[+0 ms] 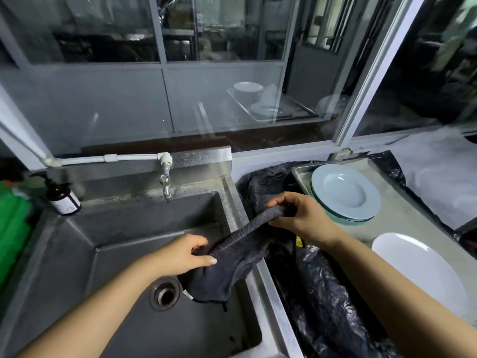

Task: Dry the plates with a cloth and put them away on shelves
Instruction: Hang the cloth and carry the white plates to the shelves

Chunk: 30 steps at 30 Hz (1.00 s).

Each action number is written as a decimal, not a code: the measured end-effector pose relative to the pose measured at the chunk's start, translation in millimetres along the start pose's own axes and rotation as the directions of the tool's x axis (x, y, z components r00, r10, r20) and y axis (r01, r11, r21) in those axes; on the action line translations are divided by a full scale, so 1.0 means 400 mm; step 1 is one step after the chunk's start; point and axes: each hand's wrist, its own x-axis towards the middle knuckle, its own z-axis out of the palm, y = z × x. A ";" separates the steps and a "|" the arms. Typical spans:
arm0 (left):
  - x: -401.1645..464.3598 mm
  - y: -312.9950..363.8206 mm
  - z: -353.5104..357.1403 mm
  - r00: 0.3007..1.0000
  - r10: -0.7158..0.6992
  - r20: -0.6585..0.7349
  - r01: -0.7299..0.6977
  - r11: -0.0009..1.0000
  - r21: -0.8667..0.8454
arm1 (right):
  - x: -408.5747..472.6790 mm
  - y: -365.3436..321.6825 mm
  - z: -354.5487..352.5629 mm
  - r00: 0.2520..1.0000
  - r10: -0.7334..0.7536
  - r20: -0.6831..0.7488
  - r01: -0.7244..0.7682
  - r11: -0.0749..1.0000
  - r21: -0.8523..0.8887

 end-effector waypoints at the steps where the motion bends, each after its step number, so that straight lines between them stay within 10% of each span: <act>1: -0.002 -0.013 0.003 1.000 -0.007 -0.002 0.007 1.000 0.005 | 0.002 0.005 -0.006 1.000 0.007 -0.029 -0.007 1.000 -0.006; 13: 0.023 -0.036 -0.020 0.898 0.044 -0.438 -0.073 0.996 -0.049 | 0.013 0.079 -0.071 0.980 -0.063 -0.186 -0.019 0.912 -0.410; 30: 0.021 0.020 -0.179 0.914 0.117 -0.389 -0.091 0.992 0.085 | 0.048 0.153 -0.094 0.911 0.048 -0.409 -0.168 0.950 -0.263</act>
